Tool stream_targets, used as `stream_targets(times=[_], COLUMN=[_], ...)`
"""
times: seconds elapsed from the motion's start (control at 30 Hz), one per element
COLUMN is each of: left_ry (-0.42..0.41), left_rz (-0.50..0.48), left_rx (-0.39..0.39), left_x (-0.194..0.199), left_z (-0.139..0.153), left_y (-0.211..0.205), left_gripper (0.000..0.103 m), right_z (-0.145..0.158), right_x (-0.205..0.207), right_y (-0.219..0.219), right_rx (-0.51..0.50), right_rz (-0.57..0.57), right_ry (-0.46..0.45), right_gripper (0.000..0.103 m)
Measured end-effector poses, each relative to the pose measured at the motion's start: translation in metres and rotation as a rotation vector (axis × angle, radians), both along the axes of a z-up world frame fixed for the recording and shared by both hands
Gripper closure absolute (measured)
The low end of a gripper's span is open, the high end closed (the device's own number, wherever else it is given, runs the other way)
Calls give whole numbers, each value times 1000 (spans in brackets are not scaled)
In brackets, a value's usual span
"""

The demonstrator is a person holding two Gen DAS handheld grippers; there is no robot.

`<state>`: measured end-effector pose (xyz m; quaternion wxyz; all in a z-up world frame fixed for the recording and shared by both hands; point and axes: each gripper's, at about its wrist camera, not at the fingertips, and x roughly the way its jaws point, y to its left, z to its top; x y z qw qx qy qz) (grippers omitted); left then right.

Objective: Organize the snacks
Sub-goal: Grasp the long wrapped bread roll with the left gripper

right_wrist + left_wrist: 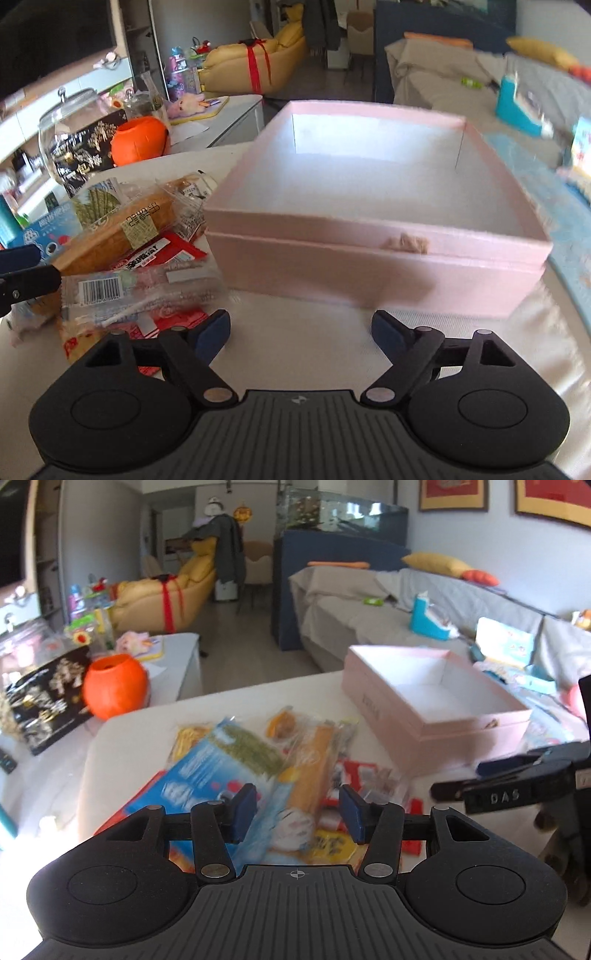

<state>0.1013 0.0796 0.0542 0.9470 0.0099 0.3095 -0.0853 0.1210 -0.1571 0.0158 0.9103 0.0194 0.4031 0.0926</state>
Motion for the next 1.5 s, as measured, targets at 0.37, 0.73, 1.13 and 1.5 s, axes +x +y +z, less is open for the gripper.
stream_targets(times=[0.37, 0.73, 1.13, 1.5], left_ry=[100, 129, 136, 189], left_rz=[-51, -1, -23, -66], left_rx=[-34, -151, -144, -67], left_x=[34, -40, -48, -36], left_z=[-11, -12, -22, -39], left_y=[1, 22, 4, -9], left_gripper=[70, 70, 68, 64], right_z=[16, 18, 5, 0], right_x=[-16, 46, -5, 5], right_y=[8, 20, 15, 19], right_rx=[77, 147, -117, -111], right_rz=[59, 36, 95, 134], right_ry=[-9, 32, 34, -18], right_gripper=[18, 16, 17, 36])
